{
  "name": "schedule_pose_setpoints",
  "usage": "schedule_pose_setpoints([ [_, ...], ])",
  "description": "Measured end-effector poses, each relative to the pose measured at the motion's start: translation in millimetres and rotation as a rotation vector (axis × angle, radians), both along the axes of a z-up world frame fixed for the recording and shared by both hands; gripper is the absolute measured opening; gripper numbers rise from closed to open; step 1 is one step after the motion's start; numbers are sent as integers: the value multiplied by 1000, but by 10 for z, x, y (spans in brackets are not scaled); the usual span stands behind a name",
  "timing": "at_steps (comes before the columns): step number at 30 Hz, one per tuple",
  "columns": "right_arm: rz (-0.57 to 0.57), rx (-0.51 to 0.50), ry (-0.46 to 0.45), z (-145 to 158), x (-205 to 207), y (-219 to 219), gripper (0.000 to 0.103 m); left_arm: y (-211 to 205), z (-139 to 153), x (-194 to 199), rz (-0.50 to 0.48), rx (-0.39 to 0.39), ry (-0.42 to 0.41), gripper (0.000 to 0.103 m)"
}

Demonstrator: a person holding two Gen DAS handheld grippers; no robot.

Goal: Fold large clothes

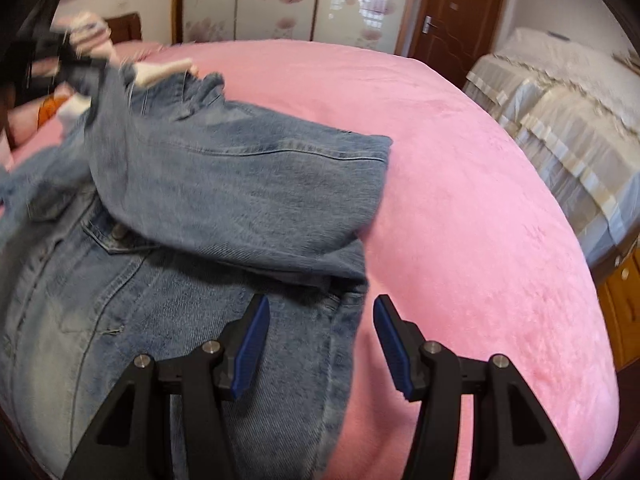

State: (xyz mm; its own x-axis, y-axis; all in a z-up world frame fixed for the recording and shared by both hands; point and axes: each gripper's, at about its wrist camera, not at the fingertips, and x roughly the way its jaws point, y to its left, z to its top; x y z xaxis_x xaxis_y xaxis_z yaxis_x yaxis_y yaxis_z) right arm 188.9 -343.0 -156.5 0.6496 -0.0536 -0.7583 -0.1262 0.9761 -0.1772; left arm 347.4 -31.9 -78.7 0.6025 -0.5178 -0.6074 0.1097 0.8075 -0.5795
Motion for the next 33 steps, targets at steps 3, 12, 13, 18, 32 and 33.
schedule_pose_setpoints([
  [3,-15,-51,-20,-6,123,83,54,-100,258,-4,-31,-10,-47,8],
  [12,-173,-3,-99,76,190,-156,11,81,-38,-193,-2,84,-42,8],
  [13,-181,13,-93,53,166,-176,11,148,-217,-227,5,110,-4,8],
  [18,-113,-102,-14,-115,57,28,24,345,-1017,-457,-56,229,201,10],
  [32,-38,374,0,588,-66,-415,64,810,-769,-330,-80,16,185,57],
  [33,-45,385,0,602,-23,-431,64,854,-788,-265,-56,7,196,57],
])
